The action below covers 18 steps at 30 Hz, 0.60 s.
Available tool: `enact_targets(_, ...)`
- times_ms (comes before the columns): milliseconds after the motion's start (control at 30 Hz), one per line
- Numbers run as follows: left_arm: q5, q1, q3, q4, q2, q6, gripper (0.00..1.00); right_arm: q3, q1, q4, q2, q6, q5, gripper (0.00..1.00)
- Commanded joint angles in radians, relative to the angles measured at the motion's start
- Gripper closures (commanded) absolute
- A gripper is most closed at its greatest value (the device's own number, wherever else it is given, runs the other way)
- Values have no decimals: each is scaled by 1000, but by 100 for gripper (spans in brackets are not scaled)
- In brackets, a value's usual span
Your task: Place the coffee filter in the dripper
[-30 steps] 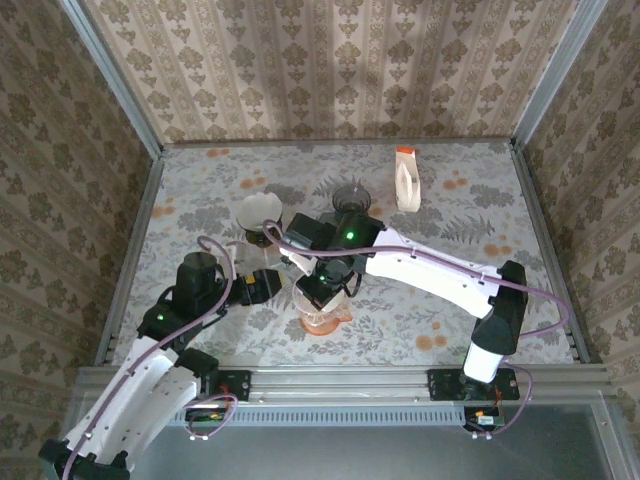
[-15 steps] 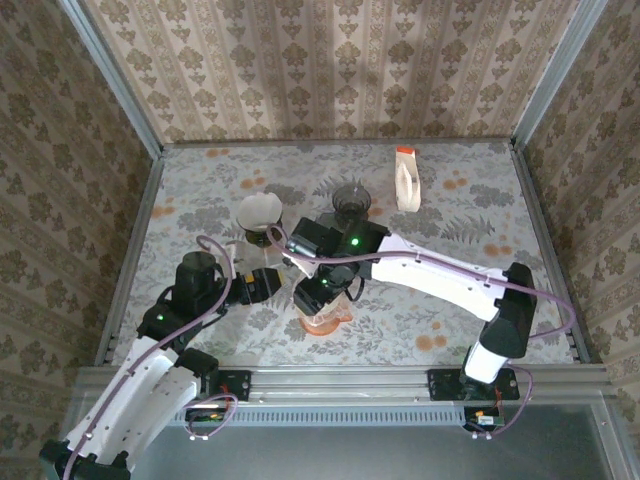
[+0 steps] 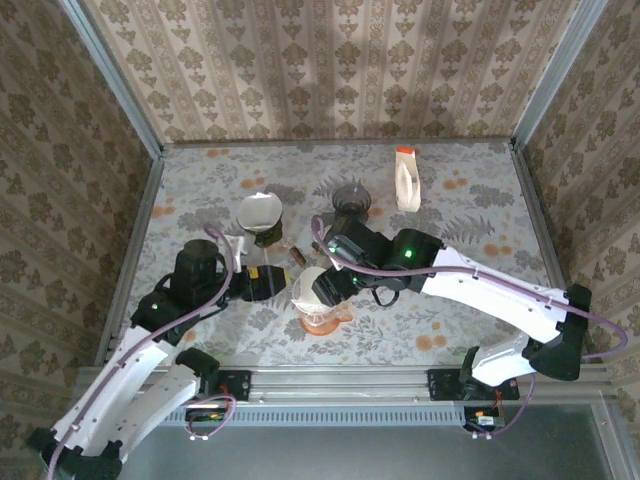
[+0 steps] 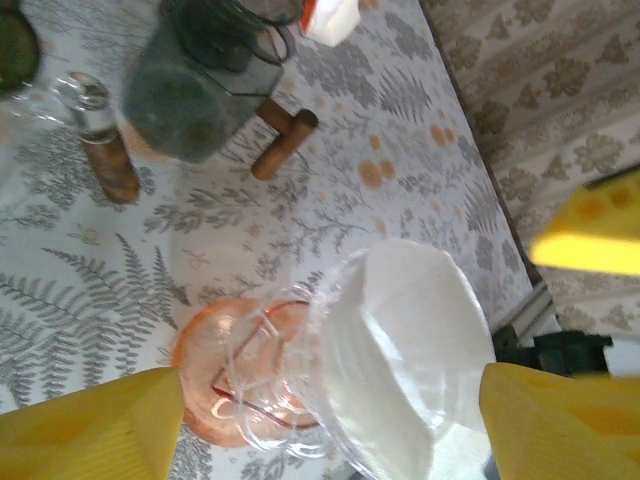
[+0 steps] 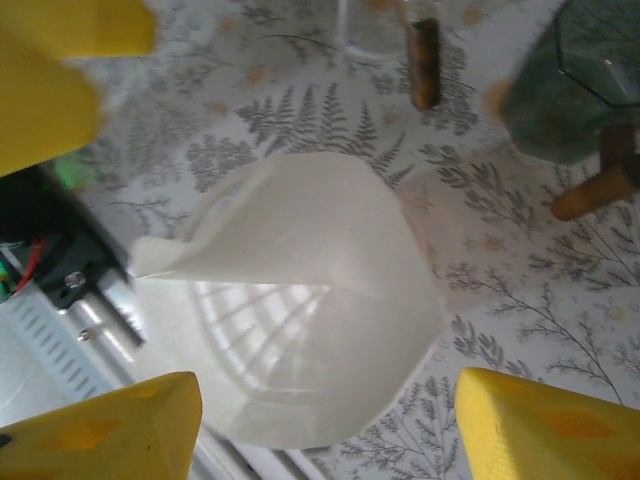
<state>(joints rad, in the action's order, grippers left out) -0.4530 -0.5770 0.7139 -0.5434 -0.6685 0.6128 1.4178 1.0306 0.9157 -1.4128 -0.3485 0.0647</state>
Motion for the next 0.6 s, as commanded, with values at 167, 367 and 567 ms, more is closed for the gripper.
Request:
enact_targets(167, 212, -208, 96, -129, -102, -136, 17, -70, -23, -64, 15, -49, 78, 30)
enact_targets(367, 228, -250, 108, -99, -139, -146, 40, -117, -33, -73, 68, -66, 80, 30)
enact_targets(567, 215, -252, 92, -76, -141, -132, 37, -170, -44, -95, 95, -90, 70, 32)
